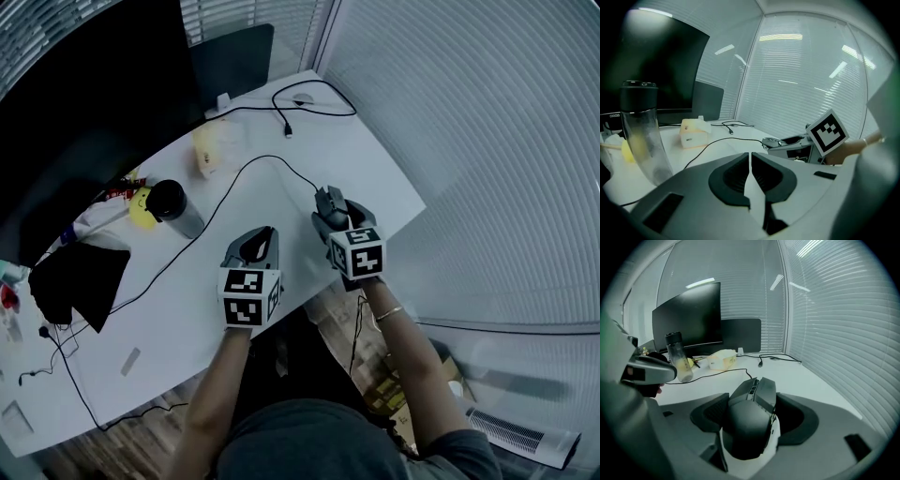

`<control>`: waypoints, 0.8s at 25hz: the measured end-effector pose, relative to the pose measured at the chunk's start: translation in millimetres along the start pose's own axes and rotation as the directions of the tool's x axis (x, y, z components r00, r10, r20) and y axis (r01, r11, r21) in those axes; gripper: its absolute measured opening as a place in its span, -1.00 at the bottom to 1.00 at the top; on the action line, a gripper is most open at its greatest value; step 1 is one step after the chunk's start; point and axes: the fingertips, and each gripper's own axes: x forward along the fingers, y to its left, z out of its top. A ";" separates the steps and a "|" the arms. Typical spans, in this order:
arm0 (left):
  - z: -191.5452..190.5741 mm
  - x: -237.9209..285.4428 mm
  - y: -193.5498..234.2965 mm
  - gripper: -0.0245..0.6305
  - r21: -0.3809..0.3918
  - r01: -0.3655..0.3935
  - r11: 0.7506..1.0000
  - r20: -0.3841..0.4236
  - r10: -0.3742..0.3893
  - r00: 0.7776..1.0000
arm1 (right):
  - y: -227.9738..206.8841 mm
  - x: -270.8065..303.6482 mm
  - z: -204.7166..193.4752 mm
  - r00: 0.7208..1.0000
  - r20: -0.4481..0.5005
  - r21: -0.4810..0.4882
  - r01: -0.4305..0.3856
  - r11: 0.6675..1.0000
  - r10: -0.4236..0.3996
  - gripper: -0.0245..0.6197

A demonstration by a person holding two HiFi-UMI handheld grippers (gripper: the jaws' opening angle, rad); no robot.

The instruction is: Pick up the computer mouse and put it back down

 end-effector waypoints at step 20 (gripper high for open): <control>-10.8 41.9 -24.0 -0.83 -0.083 -0.156 0.984 -0.042 0.153 0.987 | -52.9 35.1 -27.8 0.981 -0.113 -0.077 -0.165 0.983 0.156 0.04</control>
